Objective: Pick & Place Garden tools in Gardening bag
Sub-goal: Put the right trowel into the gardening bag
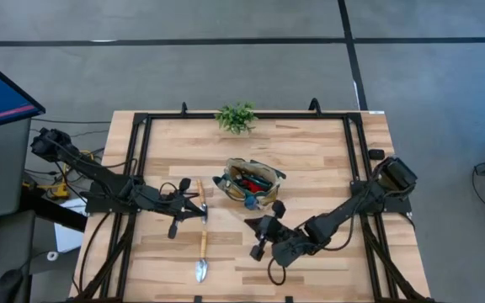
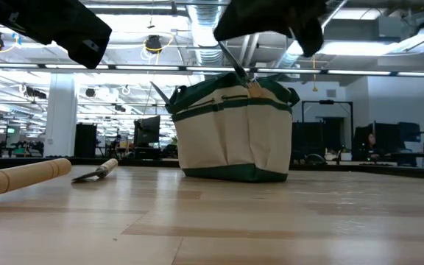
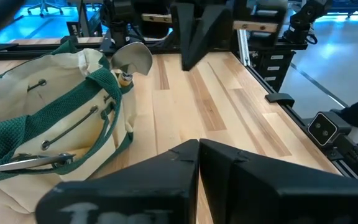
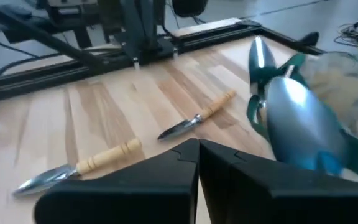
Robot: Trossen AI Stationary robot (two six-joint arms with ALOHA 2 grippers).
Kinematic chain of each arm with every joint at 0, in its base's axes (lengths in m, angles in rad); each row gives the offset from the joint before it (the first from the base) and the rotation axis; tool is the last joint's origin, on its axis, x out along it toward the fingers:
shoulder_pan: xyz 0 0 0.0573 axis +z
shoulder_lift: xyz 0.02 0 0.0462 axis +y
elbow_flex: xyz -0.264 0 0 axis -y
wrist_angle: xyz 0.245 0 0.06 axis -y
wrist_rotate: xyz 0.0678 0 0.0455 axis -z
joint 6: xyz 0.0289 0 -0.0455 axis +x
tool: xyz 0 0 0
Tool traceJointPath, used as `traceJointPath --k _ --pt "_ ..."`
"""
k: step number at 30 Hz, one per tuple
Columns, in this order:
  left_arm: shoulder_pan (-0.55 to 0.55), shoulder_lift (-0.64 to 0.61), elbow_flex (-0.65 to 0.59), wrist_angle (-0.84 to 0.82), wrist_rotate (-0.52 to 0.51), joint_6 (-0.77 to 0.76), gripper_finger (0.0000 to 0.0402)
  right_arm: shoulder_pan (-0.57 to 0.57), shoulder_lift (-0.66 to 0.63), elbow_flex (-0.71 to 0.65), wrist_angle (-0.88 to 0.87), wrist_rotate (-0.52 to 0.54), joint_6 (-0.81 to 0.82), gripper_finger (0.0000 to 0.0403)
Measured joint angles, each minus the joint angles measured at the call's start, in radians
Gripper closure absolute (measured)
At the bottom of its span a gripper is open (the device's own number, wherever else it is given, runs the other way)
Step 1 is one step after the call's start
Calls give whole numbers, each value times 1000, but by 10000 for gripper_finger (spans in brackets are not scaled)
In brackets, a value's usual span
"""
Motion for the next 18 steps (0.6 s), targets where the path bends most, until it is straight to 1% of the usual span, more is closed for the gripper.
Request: traceJointPath --k 5,11,18 --pt "0 0 0 0 0 0 399 -23 31 17 -7 -9 -5 402" --pt "0 0 0 0 0 0 399 -36 32 17 -11 66 -6 402" --pt "0 0 0 0 0 0 399 -18 30 17 -13 165 -13 403"
